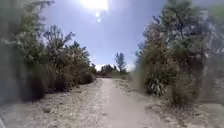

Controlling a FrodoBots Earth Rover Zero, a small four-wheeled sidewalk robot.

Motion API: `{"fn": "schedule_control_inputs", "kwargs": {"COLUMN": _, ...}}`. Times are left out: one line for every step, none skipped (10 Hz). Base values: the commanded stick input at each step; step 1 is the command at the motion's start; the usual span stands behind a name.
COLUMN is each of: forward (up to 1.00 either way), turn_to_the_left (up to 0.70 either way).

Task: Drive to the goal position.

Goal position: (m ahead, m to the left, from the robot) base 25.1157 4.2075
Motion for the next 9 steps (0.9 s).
{"fn": "schedule_control_inputs", "kwargs": {"forward": 0.45, "turn_to_the_left": 0.0}}
{"fn": "schedule_control_inputs", "kwargs": {"forward": 0.45, "turn_to_the_left": 0.0}}
{"fn": "schedule_control_inputs", "kwargs": {"forward": 0.45, "turn_to_the_left": 0.0}}
{"fn": "schedule_control_inputs", "kwargs": {"forward": 0.45, "turn_to_the_left": 0.0}}
{"fn": "schedule_control_inputs", "kwargs": {"forward": 0.45, "turn_to_the_left": 0.0}}
{"fn": "schedule_control_inputs", "kwargs": {"forward": 0.45, "turn_to_the_left": 0.0}}
{"fn": "schedule_control_inputs", "kwargs": {"forward": 0.45, "turn_to_the_left": 0.0}}
{"fn": "schedule_control_inputs", "kwargs": {"forward": 0.45, "turn_to_the_left": 0.0}}
{"fn": "schedule_control_inputs", "kwargs": {"forward": 0.45, "turn_to_the_left": 0.0}}
